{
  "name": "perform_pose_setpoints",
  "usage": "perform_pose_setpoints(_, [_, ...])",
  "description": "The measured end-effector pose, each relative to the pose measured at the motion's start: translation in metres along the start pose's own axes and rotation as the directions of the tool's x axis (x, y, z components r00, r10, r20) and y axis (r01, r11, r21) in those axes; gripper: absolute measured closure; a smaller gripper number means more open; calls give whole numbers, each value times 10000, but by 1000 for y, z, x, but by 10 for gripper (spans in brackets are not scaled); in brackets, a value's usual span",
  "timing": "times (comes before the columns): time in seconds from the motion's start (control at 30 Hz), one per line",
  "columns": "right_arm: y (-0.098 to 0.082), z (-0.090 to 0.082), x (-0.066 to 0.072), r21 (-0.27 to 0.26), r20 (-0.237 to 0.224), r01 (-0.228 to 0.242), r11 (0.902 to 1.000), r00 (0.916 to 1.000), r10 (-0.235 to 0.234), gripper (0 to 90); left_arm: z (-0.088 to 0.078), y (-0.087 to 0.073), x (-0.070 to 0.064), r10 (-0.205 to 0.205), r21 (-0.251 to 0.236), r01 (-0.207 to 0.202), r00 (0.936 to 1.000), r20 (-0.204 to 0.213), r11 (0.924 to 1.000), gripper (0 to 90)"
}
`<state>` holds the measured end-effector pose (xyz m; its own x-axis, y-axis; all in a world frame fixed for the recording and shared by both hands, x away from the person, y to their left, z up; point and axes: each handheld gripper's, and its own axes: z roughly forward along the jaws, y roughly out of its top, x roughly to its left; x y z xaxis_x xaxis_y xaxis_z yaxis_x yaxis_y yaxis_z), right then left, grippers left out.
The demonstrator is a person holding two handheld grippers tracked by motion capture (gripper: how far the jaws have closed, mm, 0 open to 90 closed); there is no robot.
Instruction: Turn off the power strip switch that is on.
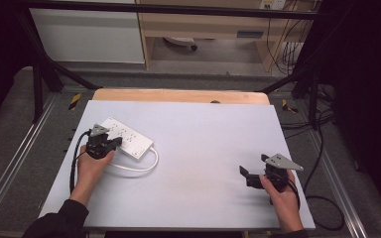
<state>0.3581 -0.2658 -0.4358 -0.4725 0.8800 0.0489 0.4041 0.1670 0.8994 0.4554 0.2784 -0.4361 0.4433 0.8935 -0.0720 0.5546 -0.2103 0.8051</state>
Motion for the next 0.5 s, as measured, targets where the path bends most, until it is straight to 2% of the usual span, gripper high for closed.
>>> perform_pose_setpoints(0.5, [-1, 1, 0, 65, -3, 2, 10000, 10000, -2, 38, 0, 0, 0, 12, 3, -12, 10000, 20, 10000, 900])
